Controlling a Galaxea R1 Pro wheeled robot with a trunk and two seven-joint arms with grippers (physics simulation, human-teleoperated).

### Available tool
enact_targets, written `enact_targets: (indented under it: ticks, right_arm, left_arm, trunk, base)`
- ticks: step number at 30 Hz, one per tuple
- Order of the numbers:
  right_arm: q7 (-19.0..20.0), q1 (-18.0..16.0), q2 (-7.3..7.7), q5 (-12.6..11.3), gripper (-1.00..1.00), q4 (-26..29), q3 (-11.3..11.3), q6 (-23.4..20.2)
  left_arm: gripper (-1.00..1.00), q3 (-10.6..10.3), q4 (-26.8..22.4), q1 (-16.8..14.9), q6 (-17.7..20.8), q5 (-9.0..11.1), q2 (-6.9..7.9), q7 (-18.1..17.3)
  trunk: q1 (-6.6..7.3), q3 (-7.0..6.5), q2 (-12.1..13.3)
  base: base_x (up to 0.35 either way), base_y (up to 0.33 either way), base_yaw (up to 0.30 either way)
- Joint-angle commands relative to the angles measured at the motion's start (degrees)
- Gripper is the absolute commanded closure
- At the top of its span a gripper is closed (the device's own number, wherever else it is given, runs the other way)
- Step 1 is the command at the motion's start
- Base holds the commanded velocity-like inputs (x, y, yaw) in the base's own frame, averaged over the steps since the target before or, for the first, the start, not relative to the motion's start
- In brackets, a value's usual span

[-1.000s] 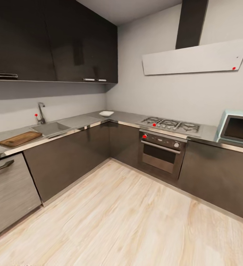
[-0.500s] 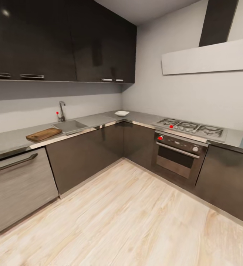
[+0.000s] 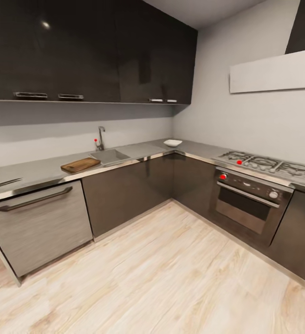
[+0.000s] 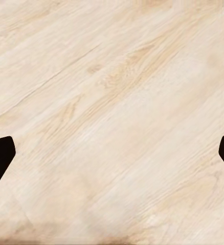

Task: In the kitchen, take the Vidalia onion out of the sink, dice it on the chopping board with the paring knife, put the diced onion into the bowl on the countertop, then place both the paring knife and the chopping board into the sink.

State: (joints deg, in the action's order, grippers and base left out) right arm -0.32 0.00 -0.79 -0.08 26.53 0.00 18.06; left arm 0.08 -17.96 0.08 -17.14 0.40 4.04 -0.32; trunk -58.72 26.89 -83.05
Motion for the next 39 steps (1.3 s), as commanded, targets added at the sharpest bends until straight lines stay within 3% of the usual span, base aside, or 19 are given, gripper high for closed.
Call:
enact_targets:
  ticks: [1, 10, 39]
  right_arm:
    - [0.0, 0.0, -0.02, 0.0, -1.0, 0.0, 0.0, 0.1]
    - [0.0, 0.0, -0.01, 0.0, -1.0, 0.0, 0.0, 0.1]
    - [0.0, 0.0, -0.01, 0.0, -1.0, 0.0, 0.0, 0.1]
  left_arm:
    - [-1.0, 0.0, -0.1, 0.0, -0.1, 0.0, 0.0, 0.0]
    - [-1.0, 0.1, -0.1, 0.0, -0.1, 0.0, 0.0, 0.0]
    - [-1.0, 0.1, 0.1, 0.0, -0.1, 0.1, 0.0, 0.0]
  trunk:
    - [-0.01, 0.04, 0.0]
    - [-0.01, 0.04, 0.0]
    - [-0.01, 0.04, 0.0]
  base:
    - [0.131, -0.131, 0.278]
    - [0.22, -0.081, 0.278]
    - [0.05, -0.023, 0.278]
